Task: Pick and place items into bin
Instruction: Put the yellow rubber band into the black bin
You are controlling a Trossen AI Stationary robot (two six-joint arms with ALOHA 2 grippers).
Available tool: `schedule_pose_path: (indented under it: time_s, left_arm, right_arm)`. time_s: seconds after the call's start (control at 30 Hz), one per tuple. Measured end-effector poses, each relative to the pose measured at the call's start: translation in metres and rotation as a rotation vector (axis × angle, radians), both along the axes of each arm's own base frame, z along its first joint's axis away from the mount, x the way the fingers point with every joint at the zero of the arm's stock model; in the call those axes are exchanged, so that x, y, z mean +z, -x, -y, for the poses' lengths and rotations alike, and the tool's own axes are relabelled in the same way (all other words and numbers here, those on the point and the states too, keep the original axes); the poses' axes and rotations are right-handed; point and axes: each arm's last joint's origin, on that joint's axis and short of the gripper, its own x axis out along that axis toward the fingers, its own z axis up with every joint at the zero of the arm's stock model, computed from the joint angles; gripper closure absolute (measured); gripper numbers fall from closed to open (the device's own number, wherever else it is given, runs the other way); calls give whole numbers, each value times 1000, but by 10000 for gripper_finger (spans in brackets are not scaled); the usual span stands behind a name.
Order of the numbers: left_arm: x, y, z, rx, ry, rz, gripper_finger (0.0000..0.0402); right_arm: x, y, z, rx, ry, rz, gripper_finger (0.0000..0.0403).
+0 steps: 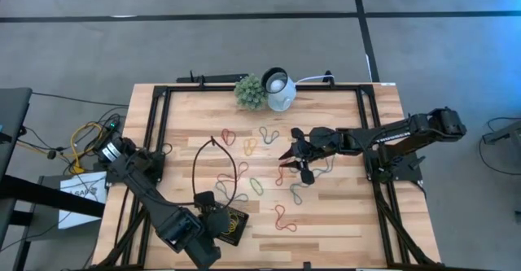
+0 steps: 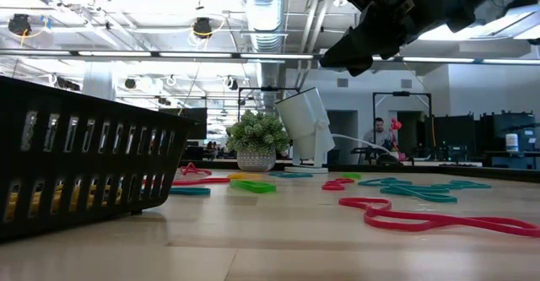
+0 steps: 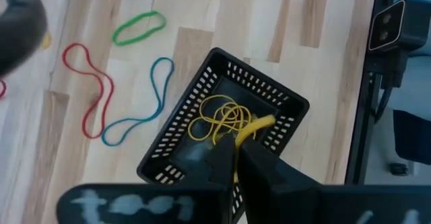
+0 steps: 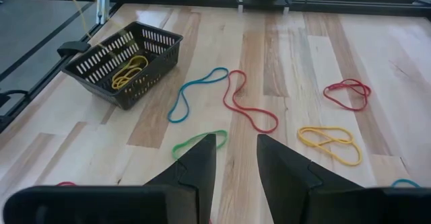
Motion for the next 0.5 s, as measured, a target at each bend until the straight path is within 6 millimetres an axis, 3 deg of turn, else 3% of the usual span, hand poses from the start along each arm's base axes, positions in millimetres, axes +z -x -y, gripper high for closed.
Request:
schedule_pose_path:
  time_s: [0.5]
  left_arm:
    - [-5,0,0,-27,-82,50,401]
  right_arm:
    - [0,0,0,0,0,0,300]
